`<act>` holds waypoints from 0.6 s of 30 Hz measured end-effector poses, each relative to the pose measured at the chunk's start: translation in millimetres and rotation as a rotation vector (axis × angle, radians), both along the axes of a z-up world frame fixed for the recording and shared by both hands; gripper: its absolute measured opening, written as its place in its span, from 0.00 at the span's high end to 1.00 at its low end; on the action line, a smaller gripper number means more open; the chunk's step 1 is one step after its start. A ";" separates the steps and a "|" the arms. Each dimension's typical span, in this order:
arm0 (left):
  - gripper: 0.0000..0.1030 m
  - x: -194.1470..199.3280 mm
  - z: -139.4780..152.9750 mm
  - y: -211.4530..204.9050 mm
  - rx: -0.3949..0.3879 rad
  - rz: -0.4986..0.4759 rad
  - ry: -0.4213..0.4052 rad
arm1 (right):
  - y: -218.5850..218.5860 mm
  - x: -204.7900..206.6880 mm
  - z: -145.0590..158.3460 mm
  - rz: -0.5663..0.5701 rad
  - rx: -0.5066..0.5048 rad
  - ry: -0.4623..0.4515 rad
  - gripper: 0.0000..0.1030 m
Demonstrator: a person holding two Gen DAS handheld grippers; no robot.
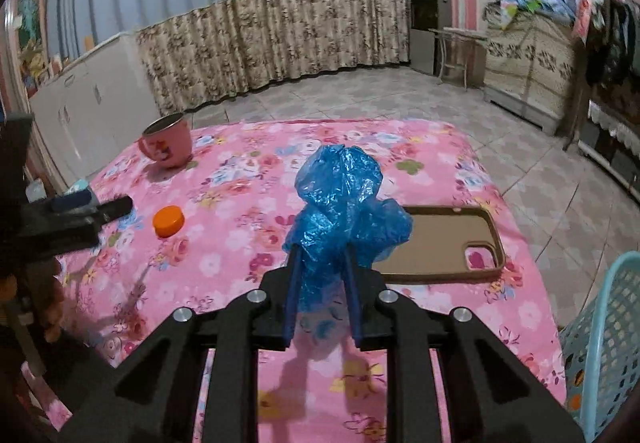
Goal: Collect trash
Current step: 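Grasp the orange bottle cap with the left gripper while the right gripper holds the bag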
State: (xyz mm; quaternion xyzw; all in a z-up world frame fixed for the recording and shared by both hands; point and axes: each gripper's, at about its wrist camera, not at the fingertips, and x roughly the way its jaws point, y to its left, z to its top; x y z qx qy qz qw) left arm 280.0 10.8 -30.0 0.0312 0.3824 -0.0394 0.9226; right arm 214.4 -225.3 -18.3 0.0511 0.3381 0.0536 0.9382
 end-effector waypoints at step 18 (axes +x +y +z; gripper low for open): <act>0.19 44.8 -42.2 -28.7 -0.015 -0.026 0.248 | -19.9 4.0 -13.1 -0.033 0.023 0.018 0.79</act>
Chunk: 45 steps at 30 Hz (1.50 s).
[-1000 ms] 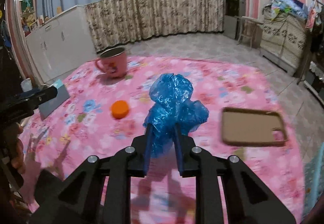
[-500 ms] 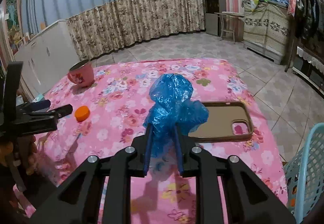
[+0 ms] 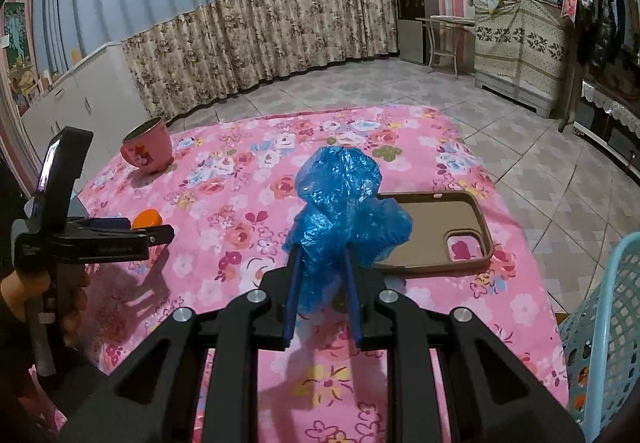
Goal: Collect trash
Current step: 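Grasp the orange bottle cap with the left gripper while the right gripper holds the bag, then carry the orange cap and blue bag over the basket and release both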
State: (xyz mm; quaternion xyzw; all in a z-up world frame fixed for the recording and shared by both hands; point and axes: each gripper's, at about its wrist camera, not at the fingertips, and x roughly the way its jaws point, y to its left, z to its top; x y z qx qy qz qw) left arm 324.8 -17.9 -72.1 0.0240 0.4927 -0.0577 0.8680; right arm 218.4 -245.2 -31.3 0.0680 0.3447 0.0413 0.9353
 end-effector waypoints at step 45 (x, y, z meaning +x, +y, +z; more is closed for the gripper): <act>0.62 -142.3 122.0 -177.7 -0.079 -0.286 -0.425 | -143.6 -139.4 73.4 -0.235 -0.095 -0.101 0.79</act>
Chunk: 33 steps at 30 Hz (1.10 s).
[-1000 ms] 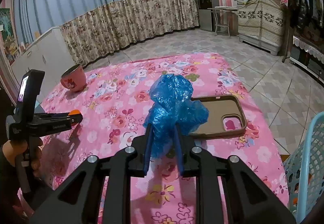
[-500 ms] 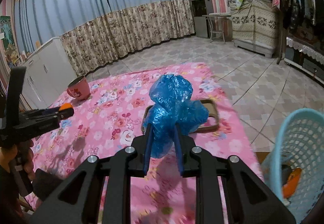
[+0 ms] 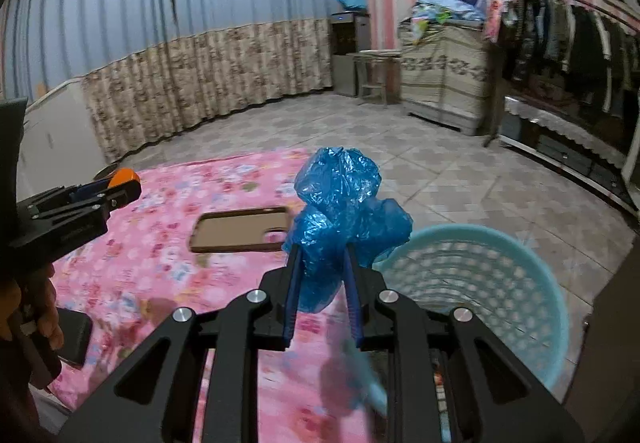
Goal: Collect trash
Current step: 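Carry the orange cap and blue bag over the basket and release both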
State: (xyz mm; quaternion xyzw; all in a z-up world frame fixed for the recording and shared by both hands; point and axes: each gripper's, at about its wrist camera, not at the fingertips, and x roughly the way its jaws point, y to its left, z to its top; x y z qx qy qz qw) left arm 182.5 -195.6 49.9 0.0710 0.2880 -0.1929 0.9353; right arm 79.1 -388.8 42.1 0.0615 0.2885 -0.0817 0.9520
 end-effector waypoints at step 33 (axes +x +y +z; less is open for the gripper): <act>0.62 -41.3 -52.9 -196.7 0.015 -0.302 0.055 | -133.5 -45.2 -50.0 -0.281 0.049 0.083 0.80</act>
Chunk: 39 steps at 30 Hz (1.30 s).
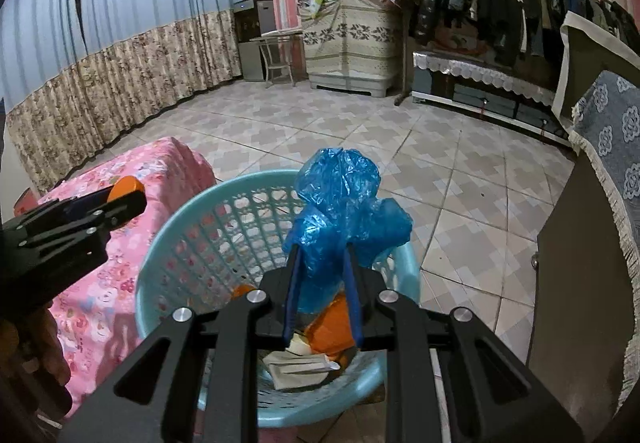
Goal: Collect trash
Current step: 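Carry the orange cap and blue bag over the basket and release both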
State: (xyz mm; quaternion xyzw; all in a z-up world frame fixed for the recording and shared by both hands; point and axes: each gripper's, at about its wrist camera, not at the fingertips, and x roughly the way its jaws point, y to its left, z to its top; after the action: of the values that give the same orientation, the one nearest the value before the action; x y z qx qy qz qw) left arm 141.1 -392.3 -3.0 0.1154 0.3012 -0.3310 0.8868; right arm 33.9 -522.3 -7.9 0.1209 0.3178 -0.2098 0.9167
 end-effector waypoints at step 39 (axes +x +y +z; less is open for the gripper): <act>0.05 15.7 26.5 102.9 -0.009 0.209 -0.078 | 26.1 36.8 -27.3 0.052 0.032 0.013 0.60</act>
State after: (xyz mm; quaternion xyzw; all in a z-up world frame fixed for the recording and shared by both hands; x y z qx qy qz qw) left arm 156.8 -289.4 23.6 0.0923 0.2756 -0.2334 0.9279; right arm 70.7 -496.2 -35.2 0.1258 0.3301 -0.1818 0.9177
